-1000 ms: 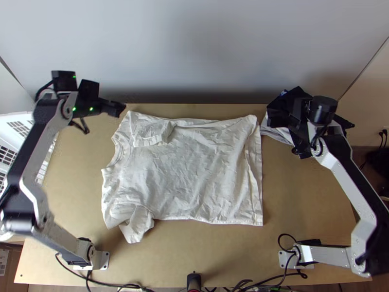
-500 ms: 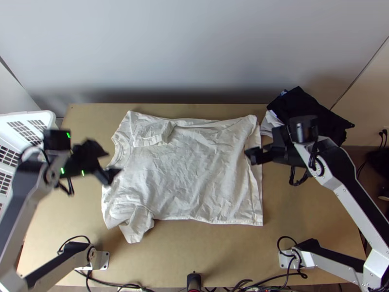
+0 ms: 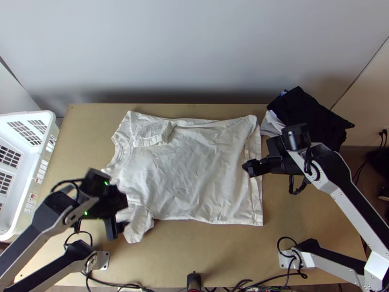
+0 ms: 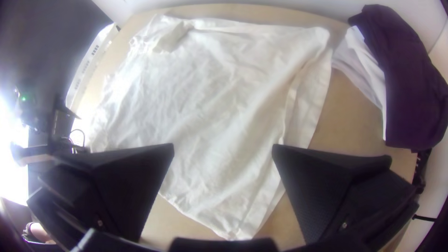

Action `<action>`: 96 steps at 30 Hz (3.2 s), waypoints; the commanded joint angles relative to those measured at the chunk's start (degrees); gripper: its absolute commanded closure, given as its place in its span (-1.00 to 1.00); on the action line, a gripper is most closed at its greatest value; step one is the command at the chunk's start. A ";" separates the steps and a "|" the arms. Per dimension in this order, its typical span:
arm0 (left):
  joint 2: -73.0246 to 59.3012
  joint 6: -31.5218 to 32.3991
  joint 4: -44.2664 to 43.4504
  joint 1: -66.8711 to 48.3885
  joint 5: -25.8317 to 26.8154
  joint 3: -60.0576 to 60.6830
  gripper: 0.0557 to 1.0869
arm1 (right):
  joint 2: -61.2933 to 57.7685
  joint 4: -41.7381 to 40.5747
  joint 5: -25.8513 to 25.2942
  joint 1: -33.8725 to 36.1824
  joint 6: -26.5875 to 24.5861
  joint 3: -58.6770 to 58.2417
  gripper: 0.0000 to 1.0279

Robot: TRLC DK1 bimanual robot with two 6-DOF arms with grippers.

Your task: Fold the t-shirt

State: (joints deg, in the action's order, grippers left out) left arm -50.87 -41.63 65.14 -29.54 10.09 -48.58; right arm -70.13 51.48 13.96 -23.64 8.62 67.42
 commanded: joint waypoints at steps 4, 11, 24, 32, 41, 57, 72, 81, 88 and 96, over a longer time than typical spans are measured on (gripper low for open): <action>-1.42 -4.69 10.27 -8.78 -2.88 0.50 -0.90 | -0.18 0.72 -0.07 0.70 0.52 -2.55 -0.90; -4.50 -6.10 12.90 -10.10 -2.88 -0.55 -0.90 | -1.15 -0.07 0.02 0.70 0.61 -2.38 -0.90; -8.72 0.14 1.04 -9.66 0.64 5.69 -0.69 | -1.68 -0.24 -0.07 1.23 0.34 -1.59 -0.90; -8.72 6.21 -6.08 -13.09 1.78 10.34 -0.15 | -2.03 -0.24 -0.07 1.40 0.17 -0.88 -0.90; -7.14 5.59 -9.60 -13.79 2.13 10.34 0.93 | -1.94 -0.16 -0.07 1.49 0.17 -0.01 -0.90; -22.34 -9.70 15.19 -3.60 11.97 -9.61 0.93 | -1.06 -0.16 -0.07 1.93 0.69 -1.06 -0.90; -24.54 -12.69 10.00 -1.66 14.17 -7.59 -0.91 | 2.36 -0.24 -0.07 0.44 -0.27 -0.62 -0.90; -3.18 -14.18 -5.82 2.56 3.80 2.87 -0.90 | 1.92 -5.52 -3.94 -23.38 -5.19 -1.06 -0.90; 6.75 -24.64 -7.40 17.67 2.57 10.61 -0.90 | -5.55 -9.12 -12.55 -36.57 -13.28 -2.64 -0.90; 7.98 -27.19 5.96 23.48 1.78 8.41 -0.90 | -11.52 -11.05 -12.46 -36.39 -13.28 0.17 -0.90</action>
State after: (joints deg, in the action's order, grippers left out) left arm -45.25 -66.48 64.16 -11.40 12.58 -40.27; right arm -76.77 41.91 2.52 -57.43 -3.51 66.17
